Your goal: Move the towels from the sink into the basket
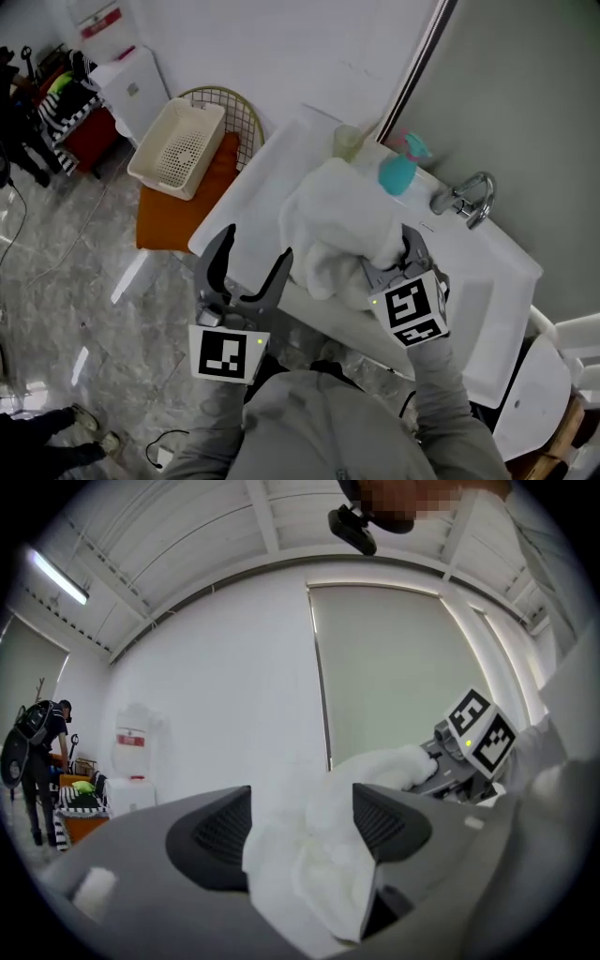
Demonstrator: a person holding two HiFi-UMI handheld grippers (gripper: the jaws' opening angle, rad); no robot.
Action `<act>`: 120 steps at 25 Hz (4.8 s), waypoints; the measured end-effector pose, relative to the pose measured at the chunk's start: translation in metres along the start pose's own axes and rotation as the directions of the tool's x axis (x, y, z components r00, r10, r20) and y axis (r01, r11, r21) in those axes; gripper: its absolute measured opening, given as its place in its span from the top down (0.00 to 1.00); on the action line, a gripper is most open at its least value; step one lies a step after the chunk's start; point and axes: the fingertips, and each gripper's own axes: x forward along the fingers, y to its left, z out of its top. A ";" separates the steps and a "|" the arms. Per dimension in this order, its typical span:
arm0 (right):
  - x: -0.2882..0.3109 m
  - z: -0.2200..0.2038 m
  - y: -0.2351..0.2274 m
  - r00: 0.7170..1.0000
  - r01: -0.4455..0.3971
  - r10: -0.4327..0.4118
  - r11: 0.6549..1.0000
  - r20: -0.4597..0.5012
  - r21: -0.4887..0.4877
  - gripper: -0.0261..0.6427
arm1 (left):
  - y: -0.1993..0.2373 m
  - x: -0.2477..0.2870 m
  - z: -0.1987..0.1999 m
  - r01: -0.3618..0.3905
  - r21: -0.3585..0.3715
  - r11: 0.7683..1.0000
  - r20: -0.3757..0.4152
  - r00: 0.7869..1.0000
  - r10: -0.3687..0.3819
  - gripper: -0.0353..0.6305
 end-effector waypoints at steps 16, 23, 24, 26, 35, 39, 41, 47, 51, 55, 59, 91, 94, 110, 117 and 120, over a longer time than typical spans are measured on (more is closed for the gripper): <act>0.142 0.228 0.089 0.977 -0.023 0.045 0.994 0.208 -0.107 0.75 | 0.237 -0.105 0.002 -0.233 0.042 0.972 0.031 0.972 0.232 0.40; 0.222 0.280 0.117 0.962 -0.095 0.127 0.985 0.242 -0.142 0.75 | 0.315 -0.127 -0.009 -0.365 0.046 0.930 0.011 0.931 0.364 0.40; 0.234 0.287 0.120 0.960 -0.099 0.131 0.985 0.247 -0.141 0.75 | 0.326 -0.128 -0.012 -0.377 0.050 0.925 0.010 0.926 0.377 0.40; 0.258 0.300 0.122 0.955 -0.108 0.141 0.985 0.260 -0.137 0.75 | 0.347 -0.126 -0.015 -0.400 0.059 0.914 0.010 0.916 0.401 0.40; 0.392 0.340 0.109 0.957 -0.132 0.150 0.988 0.250 -0.086 0.75 | 0.447 -0.083 -0.026 -0.454 0.083 0.887 -0.023 0.889 0.458 0.40; 0.455 0.335 0.104 0.968 -0.148 0.153 0.988 0.202 -0.039 0.75 | 0.485 -0.050 -0.036 -0.447 0.086 0.890 -0.051 0.890 0.452 0.40; 0.483 0.326 0.102 0.974 -0.155 0.154 0.988 0.168 -0.007 0.75 | 0.498 -0.035 -0.039 -0.437 0.089 0.895 -0.063 0.894 0.443 0.39; 0.559 0.280 0.107 0.985 -0.167 0.163 0.980 0.050 0.109 0.75 | 0.518 -0.001 -0.059 -0.409 0.094 0.908 -0.127 0.899 0.419 0.39; 0.596 0.251 0.121 0.982 -0.183 0.189 0.970 -0.022 0.161 0.75 | 0.521 0.015 -0.080 -0.391 0.077 0.917 -0.182 0.899 0.399 0.39; 0.628 0.223 0.146 0.964 -0.232 0.253 0.951 -0.084 0.206 0.71 | 0.524 0.027 -0.089 -0.378 0.076 0.923 -0.200 0.901 0.386 0.39; 0.640 0.200 0.166 0.935 -0.276 0.316 0.934 -0.161 0.229 0.56 | 0.526 0.032 -0.094 -0.375 0.075 0.924 -0.215 0.899 0.382 0.39; 0.502 0.312 0.100 0.985 -0.060 0.026 0.978 0.169 0.201 0.43 | 0.476 -0.026 -0.044 -0.332 0.098 0.938 -0.077 0.937 0.339 0.39; 0.465 0.317 0.110 0.980 -0.036 -0.004 0.979 0.198 0.200 0.43 | 0.457 -0.051 -0.038 -0.319 0.100 0.942 -0.060 0.944 0.326 0.39; 0.240 0.249 0.111 0.938 0.184 -0.264 0.929 0.226 0.321 0.43 | 0.323 -0.097 -0.026 -0.093 0.098 0.991 -0.017 0.995 0.095 0.39; 0.159 0.196 0.089 0.905 0.313 -0.391 0.880 0.168 0.358 0.43 | 0.246 -0.073 -0.023 0.078 0.094 0.993 -0.011 0.997 -0.077 0.39; 0.132 0.167 0.078 0.892 0.365 -0.435 0.852 0.121 0.376 0.43 | 0.215 -0.062 -0.024 0.149 0.090 0.985 -0.017 0.989 -0.148 0.39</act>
